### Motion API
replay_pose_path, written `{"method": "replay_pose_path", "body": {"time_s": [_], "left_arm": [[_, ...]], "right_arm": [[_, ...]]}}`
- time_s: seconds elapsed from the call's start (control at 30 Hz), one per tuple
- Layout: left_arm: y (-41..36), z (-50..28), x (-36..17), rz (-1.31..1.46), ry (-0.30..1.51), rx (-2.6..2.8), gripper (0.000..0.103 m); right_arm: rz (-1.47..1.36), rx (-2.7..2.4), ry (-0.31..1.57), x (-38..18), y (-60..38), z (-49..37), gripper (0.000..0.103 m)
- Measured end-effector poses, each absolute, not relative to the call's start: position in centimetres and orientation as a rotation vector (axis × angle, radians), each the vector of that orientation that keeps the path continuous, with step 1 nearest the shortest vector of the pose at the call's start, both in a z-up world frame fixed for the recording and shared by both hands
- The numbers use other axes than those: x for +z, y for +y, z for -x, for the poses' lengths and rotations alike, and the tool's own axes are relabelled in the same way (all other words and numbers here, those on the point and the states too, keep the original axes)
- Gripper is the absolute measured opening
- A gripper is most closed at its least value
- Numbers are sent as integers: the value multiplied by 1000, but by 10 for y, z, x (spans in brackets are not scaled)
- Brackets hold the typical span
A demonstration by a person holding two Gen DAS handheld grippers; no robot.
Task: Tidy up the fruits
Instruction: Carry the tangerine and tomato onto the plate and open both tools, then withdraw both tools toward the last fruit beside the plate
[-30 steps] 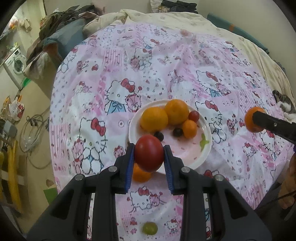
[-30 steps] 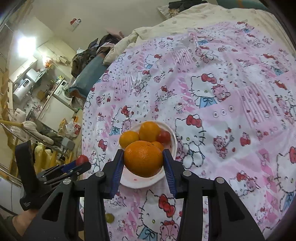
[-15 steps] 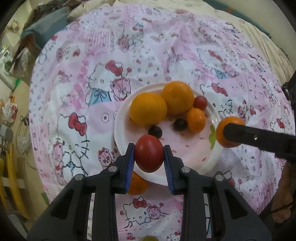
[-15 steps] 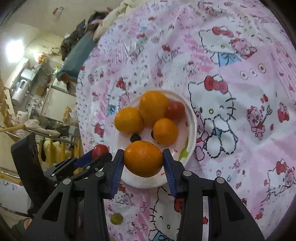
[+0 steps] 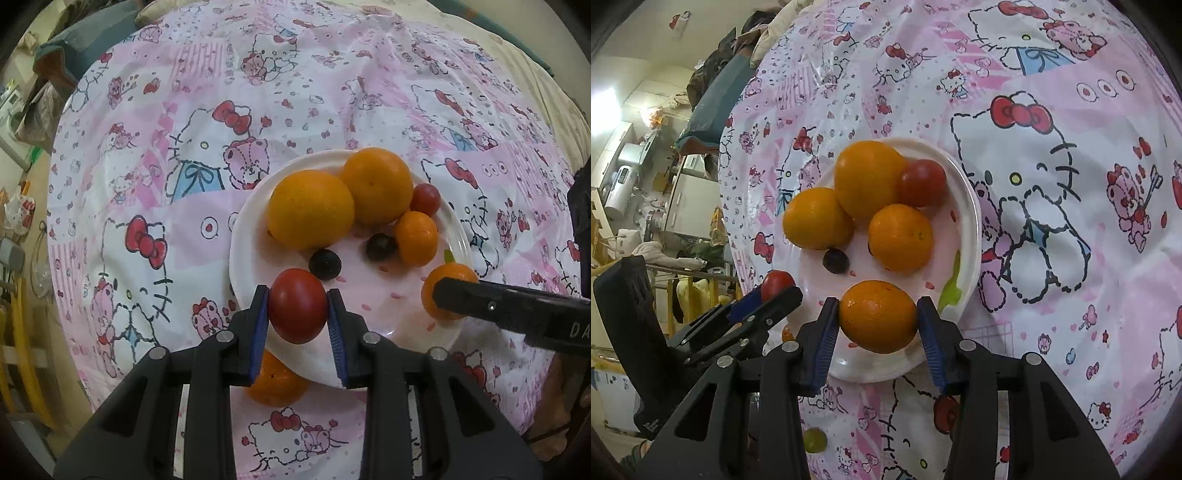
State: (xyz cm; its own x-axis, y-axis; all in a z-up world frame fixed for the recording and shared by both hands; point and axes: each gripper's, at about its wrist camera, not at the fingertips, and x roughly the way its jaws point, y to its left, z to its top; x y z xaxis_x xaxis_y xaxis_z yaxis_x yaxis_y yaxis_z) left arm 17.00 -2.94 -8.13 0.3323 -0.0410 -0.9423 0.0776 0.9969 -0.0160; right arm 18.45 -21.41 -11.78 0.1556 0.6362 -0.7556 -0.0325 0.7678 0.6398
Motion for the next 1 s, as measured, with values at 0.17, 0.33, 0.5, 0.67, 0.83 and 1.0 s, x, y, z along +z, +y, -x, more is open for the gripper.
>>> {"method": "replay_pose_path", "body": {"time_s": [0.17,0.33,0.5,0.67,0.83,1.0], "left_arm": [[-30,-173,-87,-39,1242,-66,27],[-29,-173,-89,-29,1249,-68,28],[-31,-174,-90,-33,1242,-76,28],[-30,-174,-87,-17,1232,-84,28],[-27,-175,-87,-2,1238,-78,28],[-21,-174,-83,43,1226,-64,84]], "right_arm": [[-563,520,1341,-120,-212,-188,46],[-580,522,1343,-121,-217,-187,46],[-614,529,1317,-117,-222,-188,59],[-622,523,1289,-111,-228,-189,63],[-627,503,1285,-111,-232,-190,64],[-620,499,1282,-110,-232,-190,70]]}}
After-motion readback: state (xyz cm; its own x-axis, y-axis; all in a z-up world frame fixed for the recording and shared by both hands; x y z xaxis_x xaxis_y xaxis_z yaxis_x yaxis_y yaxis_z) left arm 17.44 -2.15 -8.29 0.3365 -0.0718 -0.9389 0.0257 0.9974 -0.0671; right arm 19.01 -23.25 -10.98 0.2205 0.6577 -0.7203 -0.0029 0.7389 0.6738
